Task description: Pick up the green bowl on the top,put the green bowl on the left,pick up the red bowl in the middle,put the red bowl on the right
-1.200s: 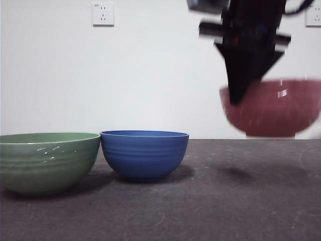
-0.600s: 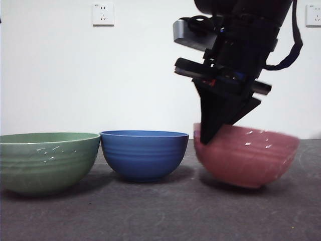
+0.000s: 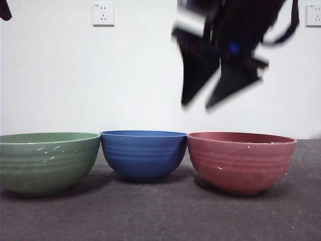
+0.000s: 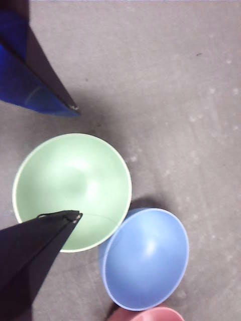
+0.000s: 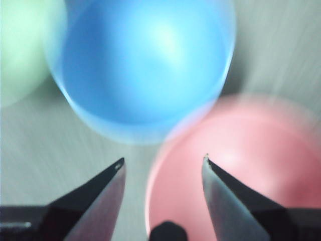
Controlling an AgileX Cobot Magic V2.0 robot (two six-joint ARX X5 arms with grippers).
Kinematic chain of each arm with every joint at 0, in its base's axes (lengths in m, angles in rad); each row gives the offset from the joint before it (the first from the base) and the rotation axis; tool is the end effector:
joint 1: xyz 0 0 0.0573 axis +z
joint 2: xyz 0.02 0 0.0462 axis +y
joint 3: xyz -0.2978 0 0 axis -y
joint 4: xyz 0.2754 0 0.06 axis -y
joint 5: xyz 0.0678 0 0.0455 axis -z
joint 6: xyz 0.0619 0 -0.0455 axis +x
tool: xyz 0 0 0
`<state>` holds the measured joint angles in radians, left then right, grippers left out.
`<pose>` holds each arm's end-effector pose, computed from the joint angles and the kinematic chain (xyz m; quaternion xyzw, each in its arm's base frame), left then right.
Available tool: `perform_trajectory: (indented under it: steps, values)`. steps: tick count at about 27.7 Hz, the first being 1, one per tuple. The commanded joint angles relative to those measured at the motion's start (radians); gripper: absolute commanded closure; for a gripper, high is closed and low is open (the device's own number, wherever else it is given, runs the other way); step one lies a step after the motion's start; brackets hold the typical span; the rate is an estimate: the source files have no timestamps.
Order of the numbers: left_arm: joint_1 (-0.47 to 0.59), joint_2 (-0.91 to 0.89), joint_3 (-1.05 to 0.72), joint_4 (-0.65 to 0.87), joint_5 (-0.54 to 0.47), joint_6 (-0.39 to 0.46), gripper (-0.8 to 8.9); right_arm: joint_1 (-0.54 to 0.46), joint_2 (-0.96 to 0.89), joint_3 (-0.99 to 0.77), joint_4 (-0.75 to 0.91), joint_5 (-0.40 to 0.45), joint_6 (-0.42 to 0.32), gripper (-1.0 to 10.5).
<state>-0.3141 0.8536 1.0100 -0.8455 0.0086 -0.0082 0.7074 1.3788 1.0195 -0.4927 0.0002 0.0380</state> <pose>0.1777 -0.0583 0.3476 0.0476 0.3345 -0.1498 0.9292 0.2489 0.2128 0.2575 -0.1269 0.3936 0.3079 0.8569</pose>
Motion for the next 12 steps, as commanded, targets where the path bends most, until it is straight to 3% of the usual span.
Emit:
perform_trajectory:
  steps: [1, 3, 4, 5, 8, 12]
  values:
    - [0.0, 0.0, -0.001, 0.042, 0.027, 0.005, 5.0, -0.006, -0.107, -0.005, 0.067, 0.086, -0.028, 7.0]
    - [0.0, 0.0, -0.001, 0.1, 0.104, 0.012, 5.74, -0.027, -0.199, -0.005, 0.105, 0.142, -0.063, 7.4]
    - [0.0, 0.0, -0.001, 0.132, 0.147, 0.013, 7.49, -0.049, -0.244, -0.005, 0.107, 0.138, -0.074, 8.5]
    - [0.0, 0.0, -0.002, 0.158, 0.175, 0.016, 8.18, -0.071, -0.277, -0.005, 0.104, 0.137, -0.074, 9.4]
    - [0.0, -0.018, -0.025, 0.211, 0.179, 0.02, 8.21, -0.147, -0.381, -0.054, 0.125, 0.138, -0.072, 9.6]
    - [0.001, -0.135, -0.162, 0.294, 0.163, 0.019, 8.21, -0.211, -0.567, -0.269, 0.259, 0.143, -0.029, 9.6]
